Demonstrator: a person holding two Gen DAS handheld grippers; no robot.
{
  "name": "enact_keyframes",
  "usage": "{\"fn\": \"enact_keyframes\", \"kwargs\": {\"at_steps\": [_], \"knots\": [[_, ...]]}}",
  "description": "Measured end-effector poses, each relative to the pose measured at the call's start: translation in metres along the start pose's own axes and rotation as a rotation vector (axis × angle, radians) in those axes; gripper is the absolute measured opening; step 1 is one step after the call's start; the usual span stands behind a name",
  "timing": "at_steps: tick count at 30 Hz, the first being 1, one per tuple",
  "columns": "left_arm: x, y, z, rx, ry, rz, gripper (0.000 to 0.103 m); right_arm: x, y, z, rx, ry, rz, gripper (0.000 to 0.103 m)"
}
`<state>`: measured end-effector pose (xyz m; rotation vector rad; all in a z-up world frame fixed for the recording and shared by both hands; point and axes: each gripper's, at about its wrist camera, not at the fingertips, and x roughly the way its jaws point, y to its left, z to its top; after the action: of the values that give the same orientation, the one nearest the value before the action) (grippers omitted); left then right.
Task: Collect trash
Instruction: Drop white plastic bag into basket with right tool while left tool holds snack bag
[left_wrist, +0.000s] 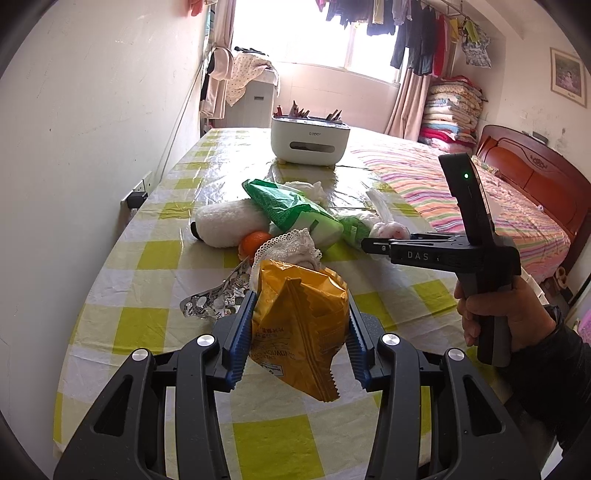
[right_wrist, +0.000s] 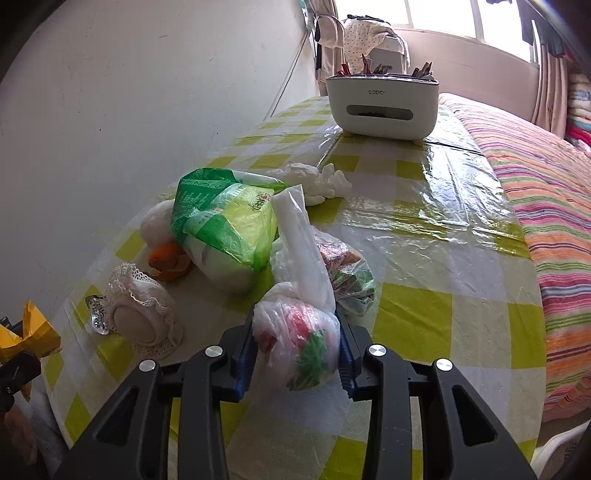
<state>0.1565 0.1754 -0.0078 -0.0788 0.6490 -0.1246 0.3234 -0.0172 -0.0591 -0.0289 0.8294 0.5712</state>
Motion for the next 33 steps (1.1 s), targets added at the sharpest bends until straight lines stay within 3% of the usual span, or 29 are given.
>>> {"fn": "enact_keyframes", "kwargs": {"at_steps": [12, 33], "knots": [[-0.007, -0.040, 0.009, 0.023, -0.068, -0.074, 0.044, -0.059, -0.006, -0.029, 0.054, -0.110, -0.022, 0.035], [0.000, -0.119, 0.013, 0.067, -0.103, -0.139, 0.043, -0.162, -0.059, -0.103, 0.262, -0.331, -0.184, 0.035]]}}
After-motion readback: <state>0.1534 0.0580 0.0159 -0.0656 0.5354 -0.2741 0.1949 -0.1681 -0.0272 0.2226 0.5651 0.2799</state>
